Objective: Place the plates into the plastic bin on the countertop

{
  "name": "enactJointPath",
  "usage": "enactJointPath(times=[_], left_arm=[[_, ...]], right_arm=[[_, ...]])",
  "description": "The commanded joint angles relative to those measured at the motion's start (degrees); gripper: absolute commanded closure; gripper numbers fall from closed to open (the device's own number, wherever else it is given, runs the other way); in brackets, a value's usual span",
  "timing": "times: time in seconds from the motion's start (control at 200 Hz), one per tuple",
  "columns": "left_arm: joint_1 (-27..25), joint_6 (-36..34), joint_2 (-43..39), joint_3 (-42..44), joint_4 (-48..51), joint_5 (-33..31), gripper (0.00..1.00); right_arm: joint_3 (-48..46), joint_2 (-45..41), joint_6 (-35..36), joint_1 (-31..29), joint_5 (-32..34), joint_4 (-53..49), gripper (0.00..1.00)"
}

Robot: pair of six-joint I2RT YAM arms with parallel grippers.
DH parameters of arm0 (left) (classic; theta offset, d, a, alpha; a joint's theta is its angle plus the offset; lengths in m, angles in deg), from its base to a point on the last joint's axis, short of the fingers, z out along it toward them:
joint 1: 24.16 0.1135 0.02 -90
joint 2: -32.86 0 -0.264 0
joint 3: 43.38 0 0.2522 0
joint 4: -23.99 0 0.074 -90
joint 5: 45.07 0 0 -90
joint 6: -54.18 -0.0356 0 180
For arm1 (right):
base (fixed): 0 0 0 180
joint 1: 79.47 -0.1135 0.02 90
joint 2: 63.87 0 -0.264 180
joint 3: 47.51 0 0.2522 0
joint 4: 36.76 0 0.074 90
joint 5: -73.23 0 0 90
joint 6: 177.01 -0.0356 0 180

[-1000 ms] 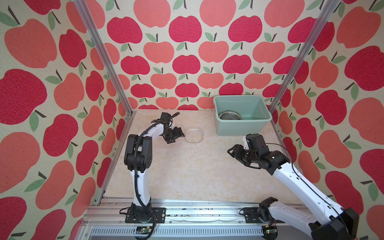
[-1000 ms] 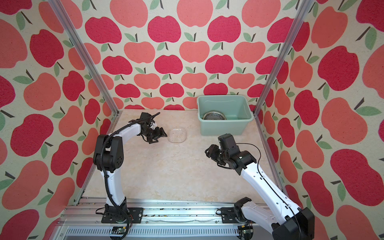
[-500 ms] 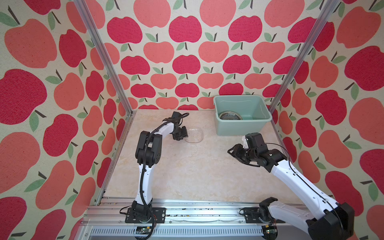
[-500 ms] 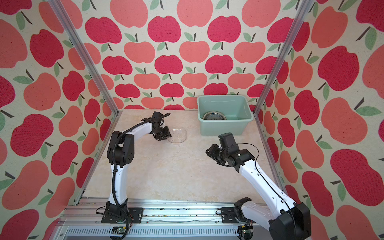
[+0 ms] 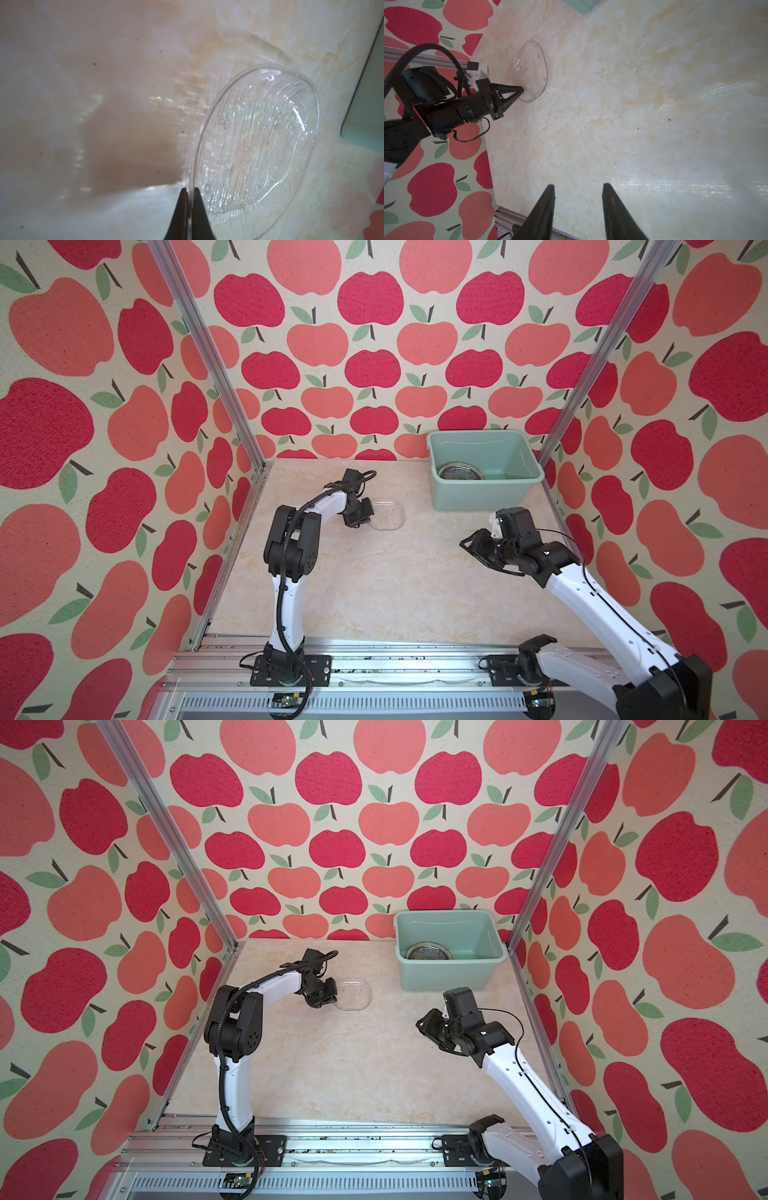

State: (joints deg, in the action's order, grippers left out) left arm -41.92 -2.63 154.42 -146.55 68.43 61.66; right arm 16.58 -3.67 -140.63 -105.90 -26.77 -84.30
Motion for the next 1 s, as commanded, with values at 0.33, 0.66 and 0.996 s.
enactJointPath(times=[0.33,0.66,0.996], left_arm=[[-0.08,-0.78,-31.73,11.53,13.98,4.09,1.0],[-2.9,-3.91,-42.73,0.71,30.12,8.23,1.0],[-7.72,0.04,-44.15,-2.62,28.67,7.96,1.0]], right_arm=[[9.13,-0.2,10.04,1.07,-9.86,1.26,0.56],[18.3,5.34,11.95,0.84,-22.83,13.56,0.46],[22.74,13.4,11.82,-5.03,-23.51,16.06,0.49]])
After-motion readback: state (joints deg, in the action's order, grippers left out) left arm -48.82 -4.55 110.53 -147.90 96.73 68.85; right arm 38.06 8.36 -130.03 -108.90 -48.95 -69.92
